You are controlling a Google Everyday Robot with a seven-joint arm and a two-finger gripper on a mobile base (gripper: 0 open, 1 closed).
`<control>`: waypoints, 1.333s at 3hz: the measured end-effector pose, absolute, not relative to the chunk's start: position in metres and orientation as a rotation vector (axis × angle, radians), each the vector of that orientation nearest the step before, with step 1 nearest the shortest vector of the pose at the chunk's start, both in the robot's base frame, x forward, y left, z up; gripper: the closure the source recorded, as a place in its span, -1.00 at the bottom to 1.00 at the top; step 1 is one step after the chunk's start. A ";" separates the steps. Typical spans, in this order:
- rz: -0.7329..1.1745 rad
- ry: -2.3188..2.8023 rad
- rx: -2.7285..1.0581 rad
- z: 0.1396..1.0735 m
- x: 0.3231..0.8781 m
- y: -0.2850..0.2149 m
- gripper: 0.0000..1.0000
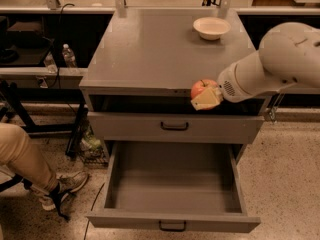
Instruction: Place apple into middle drawer
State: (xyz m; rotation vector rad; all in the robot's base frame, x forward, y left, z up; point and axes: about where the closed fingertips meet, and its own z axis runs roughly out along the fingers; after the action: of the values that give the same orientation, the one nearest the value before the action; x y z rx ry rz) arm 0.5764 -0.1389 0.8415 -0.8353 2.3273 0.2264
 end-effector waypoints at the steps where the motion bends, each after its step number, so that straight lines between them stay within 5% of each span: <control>1: 0.273 2.359 -0.736 0.788 0.547 -0.161 1.00; 4: 0.403 2.348 -0.590 0.681 0.504 -0.192 1.00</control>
Offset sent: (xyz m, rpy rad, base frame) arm -0.0613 -0.0517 -0.1216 0.1306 0.0332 -0.1305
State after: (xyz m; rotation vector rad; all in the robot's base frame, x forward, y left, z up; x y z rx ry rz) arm 0.5039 -0.1924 0.6813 -0.5899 2.3485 0.4034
